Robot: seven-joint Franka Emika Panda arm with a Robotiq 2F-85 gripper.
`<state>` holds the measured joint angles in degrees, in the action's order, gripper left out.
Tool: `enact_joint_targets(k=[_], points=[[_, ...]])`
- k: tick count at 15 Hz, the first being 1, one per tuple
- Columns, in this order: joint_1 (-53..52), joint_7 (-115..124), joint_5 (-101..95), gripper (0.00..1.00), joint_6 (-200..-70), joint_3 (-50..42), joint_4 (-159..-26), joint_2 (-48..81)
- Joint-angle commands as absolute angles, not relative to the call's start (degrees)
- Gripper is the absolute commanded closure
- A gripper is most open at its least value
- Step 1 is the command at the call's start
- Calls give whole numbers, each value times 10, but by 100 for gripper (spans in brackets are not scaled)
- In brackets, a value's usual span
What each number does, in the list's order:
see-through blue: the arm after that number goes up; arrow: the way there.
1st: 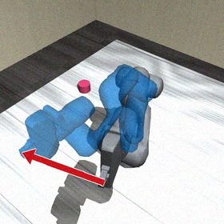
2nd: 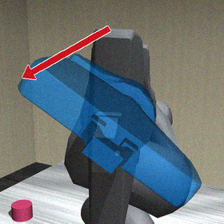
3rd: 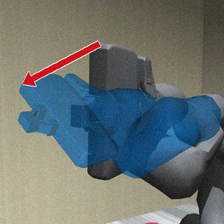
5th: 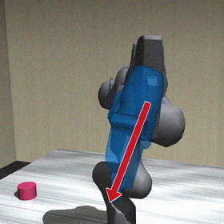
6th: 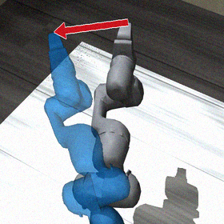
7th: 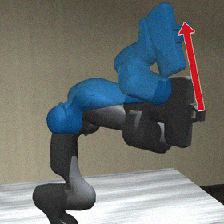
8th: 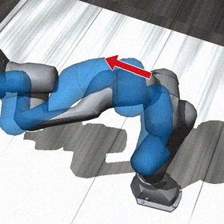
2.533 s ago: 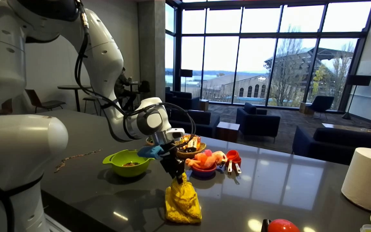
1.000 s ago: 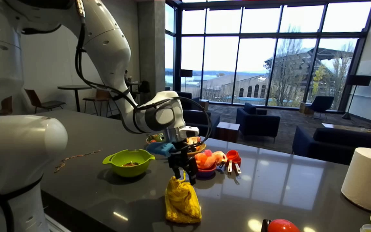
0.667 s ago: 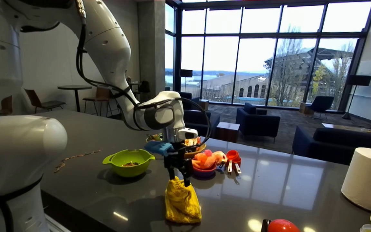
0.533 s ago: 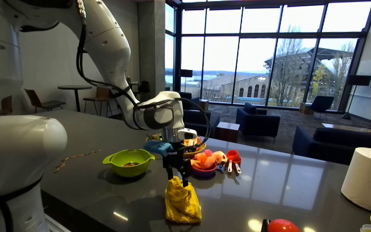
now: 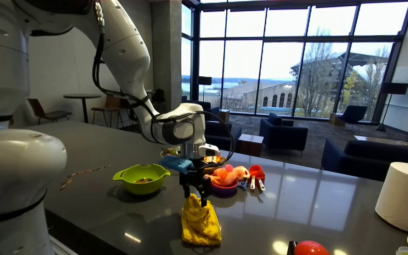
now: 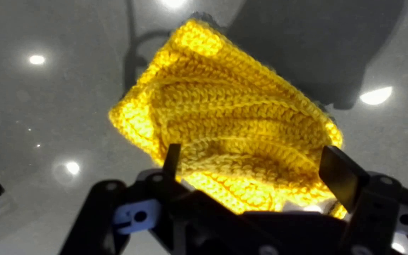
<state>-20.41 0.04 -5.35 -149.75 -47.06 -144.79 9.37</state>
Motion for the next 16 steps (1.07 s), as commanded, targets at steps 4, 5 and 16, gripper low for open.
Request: enact_joint_targets(k=[4,5,16], points=[[34,-55,-9,0,-1457,-253,-1399,124],[57,-59,-4,0,-1451,-231,-1392,130],[169,-91,21,0,-1408,-137,-1311,249]])
